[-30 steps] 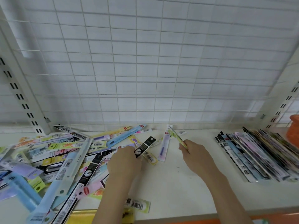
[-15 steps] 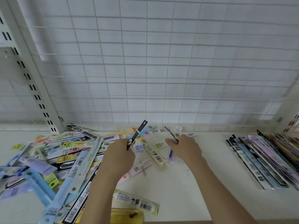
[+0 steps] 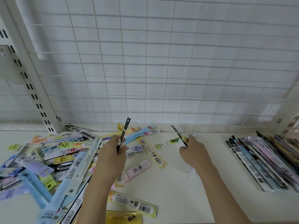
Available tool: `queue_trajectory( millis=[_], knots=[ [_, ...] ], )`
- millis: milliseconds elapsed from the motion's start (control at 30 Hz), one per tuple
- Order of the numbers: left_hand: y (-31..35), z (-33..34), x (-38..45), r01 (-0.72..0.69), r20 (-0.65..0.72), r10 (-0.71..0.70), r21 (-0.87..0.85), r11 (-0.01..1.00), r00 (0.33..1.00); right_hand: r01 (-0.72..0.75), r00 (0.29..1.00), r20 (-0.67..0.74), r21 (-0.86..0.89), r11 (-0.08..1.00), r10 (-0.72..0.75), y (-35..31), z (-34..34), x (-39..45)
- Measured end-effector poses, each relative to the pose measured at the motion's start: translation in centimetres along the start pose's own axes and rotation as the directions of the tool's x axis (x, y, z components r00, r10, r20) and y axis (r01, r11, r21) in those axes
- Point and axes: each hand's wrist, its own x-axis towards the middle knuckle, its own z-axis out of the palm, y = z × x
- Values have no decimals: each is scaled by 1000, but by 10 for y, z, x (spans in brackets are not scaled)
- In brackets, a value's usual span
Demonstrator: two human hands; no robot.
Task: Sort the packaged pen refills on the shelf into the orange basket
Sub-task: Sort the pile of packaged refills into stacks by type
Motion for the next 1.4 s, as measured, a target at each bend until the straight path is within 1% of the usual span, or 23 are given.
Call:
queue_trajectory(
  millis=[100,167,267,333,400,500,600,700,800,900,1100,1167,1233,1333,1400],
  knots=[
    [-3,2,1,16,-13,-17,-61,998,1000,8,1000,-28,23,1000,-7,2,-7,-3],
    [-5,1,1,26,-38,-30,-107,994,999,20,998,-55,6,1000,-20,0,-10,-4],
    [-10,-3,1,7,-98,-22,-151,989,995,78,987,-133,-106,991,-91,-5,-12,1],
    [-14,-8,0,-38,-157,13,-152,988,987,147,973,-154,-163,976,-172,-12,-12,8],
    [-18,-14,0,-64,-211,30,-158,985,977,241,960,-107,-163,957,-260,-18,-10,18],
    [-20,-22,-2,-65,-242,15,-200,978,970,360,932,27,-175,916,-361,-22,-7,31],
    [-22,-28,-5,-37,-256,-34,-267,963,966,430,903,153,-348,833,-403,-22,-4,39],
    [-25,-31,-8,-23,-246,-54,-297,955,968,409,912,224,-466,784,-343,-22,-1,42],
    [-25,-34,-9,-35,-242,-37,-283,958,970,408,913,233,-526,746,-335,-20,2,43],
    [-25,-34,-7,-34,-229,-31,-273,961,973,414,906,193,-582,700,-375,-18,4,42],
    [-19,-27,-2,4,-151,-56,-324,946,987,382,902,93,-629,677,-423,-10,2,30],
    [-17,-22,3,20,-133,-66,-322,947,989,374,898,56,-621,689,-437,-6,0,27],
    [-15,-17,10,-2,-133,-35,-269,963,991,357,901,21,-604,713,-434,-2,-2,24],
    [-10,-8,24,-62,-125,46,-128,990,991,335,907,-14,-580,743,-420,1,-7,19],
    [-7,-1,37,-74,-110,69,-41,996,992,336,900,-41,-567,752,-434,1,-12,16]
  ],
)
